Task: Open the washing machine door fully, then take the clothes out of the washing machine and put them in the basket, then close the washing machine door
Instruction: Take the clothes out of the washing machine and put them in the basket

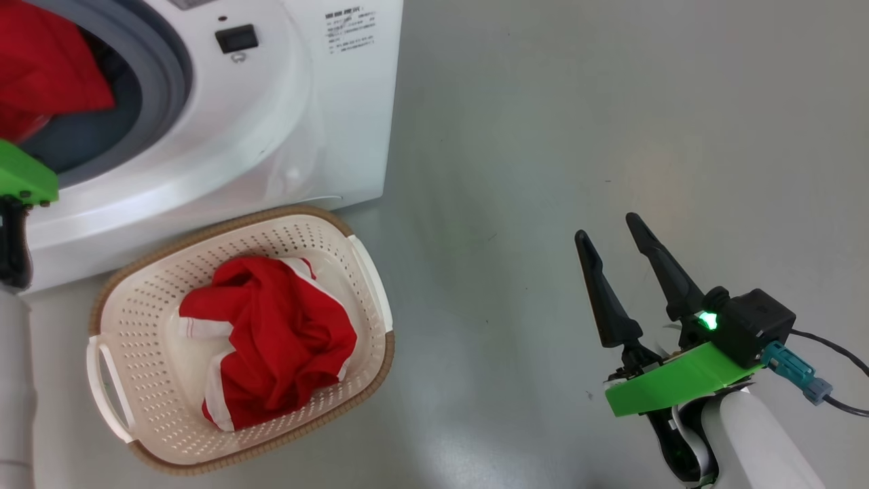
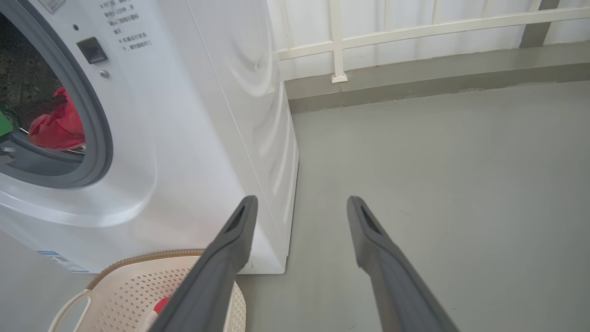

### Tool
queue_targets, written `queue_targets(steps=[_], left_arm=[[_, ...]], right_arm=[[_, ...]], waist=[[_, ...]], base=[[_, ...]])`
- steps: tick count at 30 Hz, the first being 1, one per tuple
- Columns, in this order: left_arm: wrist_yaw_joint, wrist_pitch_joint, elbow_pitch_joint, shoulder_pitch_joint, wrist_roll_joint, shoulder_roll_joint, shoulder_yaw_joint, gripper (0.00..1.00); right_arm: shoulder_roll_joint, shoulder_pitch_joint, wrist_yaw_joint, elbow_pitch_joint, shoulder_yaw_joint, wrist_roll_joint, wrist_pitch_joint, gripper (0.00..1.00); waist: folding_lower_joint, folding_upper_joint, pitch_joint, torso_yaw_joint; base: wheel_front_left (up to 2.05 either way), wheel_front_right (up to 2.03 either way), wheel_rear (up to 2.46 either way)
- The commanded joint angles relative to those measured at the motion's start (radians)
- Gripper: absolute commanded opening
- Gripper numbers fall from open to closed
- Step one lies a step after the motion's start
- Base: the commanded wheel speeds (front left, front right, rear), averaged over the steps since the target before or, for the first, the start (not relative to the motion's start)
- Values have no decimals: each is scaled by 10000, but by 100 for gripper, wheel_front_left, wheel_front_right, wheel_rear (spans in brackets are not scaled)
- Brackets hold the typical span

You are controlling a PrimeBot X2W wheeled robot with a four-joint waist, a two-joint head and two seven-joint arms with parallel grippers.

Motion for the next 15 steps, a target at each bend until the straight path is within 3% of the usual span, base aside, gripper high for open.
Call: queue_targets(steps=[1,15], left_arm=[[-50,-118,-849,493,-11,472,155,0],[-52,-121,-4286,3074,428,-92,1195,0]], right_arm=[[-12,-43,48,-169,177,-146,-65,100],[-12,131,48,24,159,-216,-65,100]], waist=[[0,0,-72,30],[0,0,-1087,94]], base=[[0,0,0],[0,0,0]])
